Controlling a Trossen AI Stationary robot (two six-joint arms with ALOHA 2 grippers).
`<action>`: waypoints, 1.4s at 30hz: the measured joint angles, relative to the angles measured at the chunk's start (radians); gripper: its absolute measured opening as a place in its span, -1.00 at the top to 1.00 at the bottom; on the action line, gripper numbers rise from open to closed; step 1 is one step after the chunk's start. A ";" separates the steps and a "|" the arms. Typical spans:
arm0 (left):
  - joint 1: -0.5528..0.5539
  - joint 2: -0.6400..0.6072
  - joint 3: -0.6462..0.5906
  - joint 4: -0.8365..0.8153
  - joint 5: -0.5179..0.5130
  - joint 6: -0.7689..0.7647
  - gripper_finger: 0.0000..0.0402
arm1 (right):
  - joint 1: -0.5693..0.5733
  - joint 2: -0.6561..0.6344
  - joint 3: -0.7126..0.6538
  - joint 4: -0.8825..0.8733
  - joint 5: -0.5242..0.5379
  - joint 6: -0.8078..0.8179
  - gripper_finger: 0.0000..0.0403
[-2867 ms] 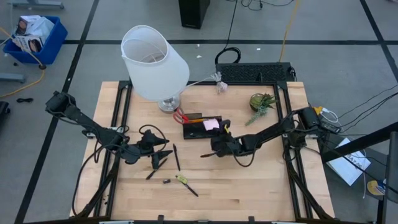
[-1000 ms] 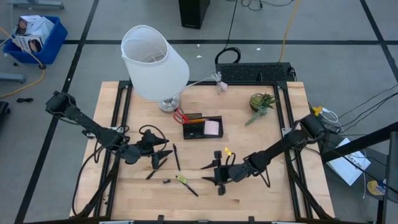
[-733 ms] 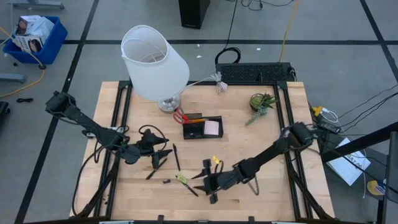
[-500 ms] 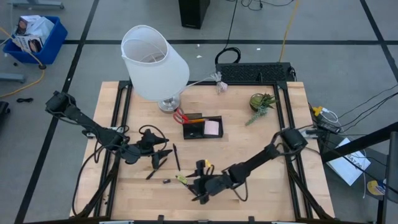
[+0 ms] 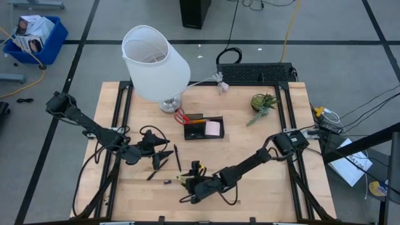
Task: Pick and place office supplies into organizer
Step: Put the yellow eraser into the bottom left compartment of the desk organizer
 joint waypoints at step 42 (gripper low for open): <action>0.000 0.000 0.000 0.003 -0.004 0.006 -0.36 | -0.055 0.028 0.001 -0.066 -0.206 0.203 0.22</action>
